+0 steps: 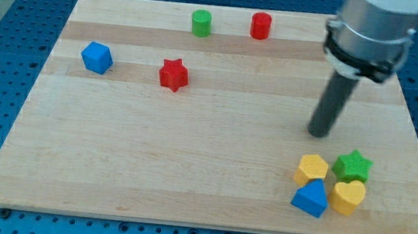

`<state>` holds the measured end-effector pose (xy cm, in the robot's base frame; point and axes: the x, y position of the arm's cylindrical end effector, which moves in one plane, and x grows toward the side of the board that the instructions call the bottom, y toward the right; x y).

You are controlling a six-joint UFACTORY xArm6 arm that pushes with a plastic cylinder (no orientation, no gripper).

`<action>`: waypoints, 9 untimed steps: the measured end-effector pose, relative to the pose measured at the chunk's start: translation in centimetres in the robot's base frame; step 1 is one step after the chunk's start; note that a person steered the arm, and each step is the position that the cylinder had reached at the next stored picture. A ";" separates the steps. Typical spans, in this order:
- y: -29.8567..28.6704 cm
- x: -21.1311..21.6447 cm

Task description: Push the red star towards yellow hexagon

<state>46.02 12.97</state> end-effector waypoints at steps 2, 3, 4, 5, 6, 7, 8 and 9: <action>-20.3 -0.5; -29.9 -0.7; -30.7 -4.4; -28.8 -8.9; -28.2 -11.1; -28.2 -11.2; -26.0 -11.2; -21.8 -10.9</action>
<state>35.14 -8.81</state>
